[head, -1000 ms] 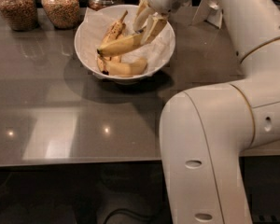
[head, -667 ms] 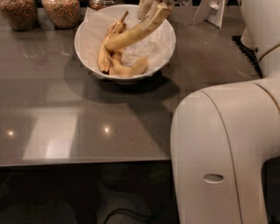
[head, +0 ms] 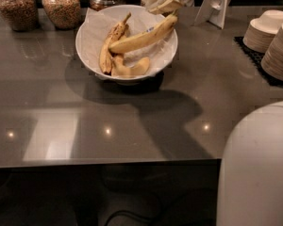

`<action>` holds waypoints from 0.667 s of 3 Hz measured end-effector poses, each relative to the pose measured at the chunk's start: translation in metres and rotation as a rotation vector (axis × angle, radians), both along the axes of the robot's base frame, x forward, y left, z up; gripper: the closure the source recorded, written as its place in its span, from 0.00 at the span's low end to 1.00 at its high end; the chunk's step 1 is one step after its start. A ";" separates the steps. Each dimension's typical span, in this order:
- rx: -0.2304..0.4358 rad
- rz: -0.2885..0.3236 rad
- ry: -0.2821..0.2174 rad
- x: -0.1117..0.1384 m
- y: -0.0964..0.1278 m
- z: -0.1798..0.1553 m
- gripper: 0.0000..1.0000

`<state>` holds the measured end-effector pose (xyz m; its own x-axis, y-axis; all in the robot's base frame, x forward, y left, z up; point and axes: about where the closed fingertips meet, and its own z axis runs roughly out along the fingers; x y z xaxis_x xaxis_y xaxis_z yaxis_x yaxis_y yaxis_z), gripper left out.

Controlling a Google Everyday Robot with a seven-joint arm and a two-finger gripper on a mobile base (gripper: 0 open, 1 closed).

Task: Pick banana from white bowl

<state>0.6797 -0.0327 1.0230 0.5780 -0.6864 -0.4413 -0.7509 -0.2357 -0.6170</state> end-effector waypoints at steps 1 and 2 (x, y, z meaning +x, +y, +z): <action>-0.007 -0.002 0.009 -0.021 0.002 0.001 0.81; -0.055 -0.024 0.011 -0.029 0.007 -0.004 0.58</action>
Offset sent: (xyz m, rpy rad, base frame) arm -0.0428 0.0107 -0.0119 -0.1311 0.0065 -0.0645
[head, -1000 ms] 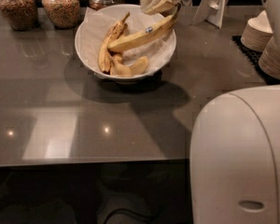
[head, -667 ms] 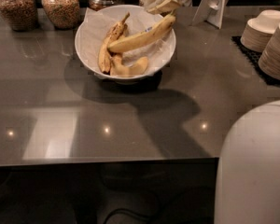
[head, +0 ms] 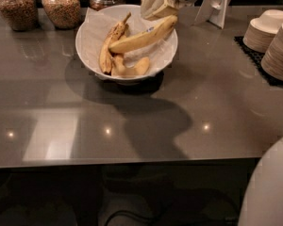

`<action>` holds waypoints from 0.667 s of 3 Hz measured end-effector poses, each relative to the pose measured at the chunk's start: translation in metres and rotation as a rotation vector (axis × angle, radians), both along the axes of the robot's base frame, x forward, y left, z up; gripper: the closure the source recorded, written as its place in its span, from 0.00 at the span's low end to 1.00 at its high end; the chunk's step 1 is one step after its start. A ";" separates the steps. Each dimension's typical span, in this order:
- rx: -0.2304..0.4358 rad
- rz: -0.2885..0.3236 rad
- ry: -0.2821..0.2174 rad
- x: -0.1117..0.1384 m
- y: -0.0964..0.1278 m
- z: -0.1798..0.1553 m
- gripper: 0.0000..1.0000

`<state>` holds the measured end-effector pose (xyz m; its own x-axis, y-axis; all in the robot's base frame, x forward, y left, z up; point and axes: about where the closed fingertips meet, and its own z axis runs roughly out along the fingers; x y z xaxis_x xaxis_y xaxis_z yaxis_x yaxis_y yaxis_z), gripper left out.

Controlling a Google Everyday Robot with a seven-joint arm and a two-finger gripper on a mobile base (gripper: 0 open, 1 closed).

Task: Pick banana from white bowl

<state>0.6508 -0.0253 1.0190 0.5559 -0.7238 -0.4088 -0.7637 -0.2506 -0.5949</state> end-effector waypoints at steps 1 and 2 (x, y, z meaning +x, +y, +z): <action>-0.071 -0.034 0.003 0.005 0.004 -0.014 0.34; -0.098 -0.064 0.021 0.017 0.003 -0.032 0.11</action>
Offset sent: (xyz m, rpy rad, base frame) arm 0.0331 -0.0002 -0.0525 -0.1290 0.0431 -0.1048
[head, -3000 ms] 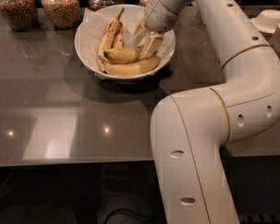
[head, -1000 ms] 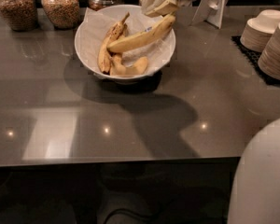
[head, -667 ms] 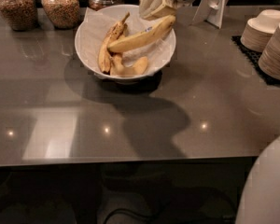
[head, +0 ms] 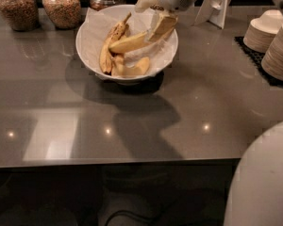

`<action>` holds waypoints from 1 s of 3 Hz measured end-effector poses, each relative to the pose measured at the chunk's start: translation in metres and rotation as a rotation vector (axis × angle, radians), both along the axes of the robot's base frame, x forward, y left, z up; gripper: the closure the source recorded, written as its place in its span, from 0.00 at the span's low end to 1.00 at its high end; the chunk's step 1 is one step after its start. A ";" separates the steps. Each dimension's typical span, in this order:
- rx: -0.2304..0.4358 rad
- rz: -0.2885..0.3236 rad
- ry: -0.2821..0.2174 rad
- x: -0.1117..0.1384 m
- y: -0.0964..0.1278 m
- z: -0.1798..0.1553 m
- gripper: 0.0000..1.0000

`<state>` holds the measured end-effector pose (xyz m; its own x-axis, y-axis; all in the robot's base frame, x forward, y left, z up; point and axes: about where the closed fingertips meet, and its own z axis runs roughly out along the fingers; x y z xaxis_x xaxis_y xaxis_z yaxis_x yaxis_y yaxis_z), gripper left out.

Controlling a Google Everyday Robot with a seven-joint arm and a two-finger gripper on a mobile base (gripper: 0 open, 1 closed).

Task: Pick banana from white bowl

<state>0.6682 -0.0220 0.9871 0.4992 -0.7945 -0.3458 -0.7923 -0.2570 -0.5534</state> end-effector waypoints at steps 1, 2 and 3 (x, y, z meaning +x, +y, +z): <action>-0.007 -0.020 0.020 0.013 -0.002 -0.016 0.09; -0.020 -0.040 0.039 0.028 -0.005 -0.032 0.20; -0.036 -0.062 0.052 0.040 -0.007 -0.044 0.30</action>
Offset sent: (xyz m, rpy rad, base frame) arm 0.0466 -0.0133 -0.0457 -0.0358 0.0557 -0.0724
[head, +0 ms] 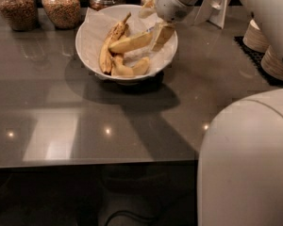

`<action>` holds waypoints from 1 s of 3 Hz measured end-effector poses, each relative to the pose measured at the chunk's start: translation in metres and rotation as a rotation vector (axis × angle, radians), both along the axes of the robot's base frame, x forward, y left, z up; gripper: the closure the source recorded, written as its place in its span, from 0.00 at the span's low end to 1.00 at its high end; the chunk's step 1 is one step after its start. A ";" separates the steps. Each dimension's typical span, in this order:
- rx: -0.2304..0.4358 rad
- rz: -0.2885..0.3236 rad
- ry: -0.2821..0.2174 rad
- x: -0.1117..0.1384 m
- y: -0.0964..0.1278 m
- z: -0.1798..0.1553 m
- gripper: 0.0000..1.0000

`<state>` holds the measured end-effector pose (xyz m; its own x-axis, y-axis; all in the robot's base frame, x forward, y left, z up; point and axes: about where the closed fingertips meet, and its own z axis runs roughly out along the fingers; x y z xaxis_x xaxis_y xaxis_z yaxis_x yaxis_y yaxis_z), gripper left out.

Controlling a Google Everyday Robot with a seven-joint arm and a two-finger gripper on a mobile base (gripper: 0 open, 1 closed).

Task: Pick banana from white bowl

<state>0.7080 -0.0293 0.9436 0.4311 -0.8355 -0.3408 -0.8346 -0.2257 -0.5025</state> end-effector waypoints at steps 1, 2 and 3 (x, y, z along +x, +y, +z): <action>-0.015 -0.014 0.006 0.009 -0.002 -0.007 0.32; -0.024 -0.020 0.008 0.018 -0.001 -0.013 0.32; -0.040 -0.021 0.012 0.030 0.001 -0.020 0.33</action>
Offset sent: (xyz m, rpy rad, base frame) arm 0.0323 -0.0058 -0.0136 -0.0346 0.0024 -0.0337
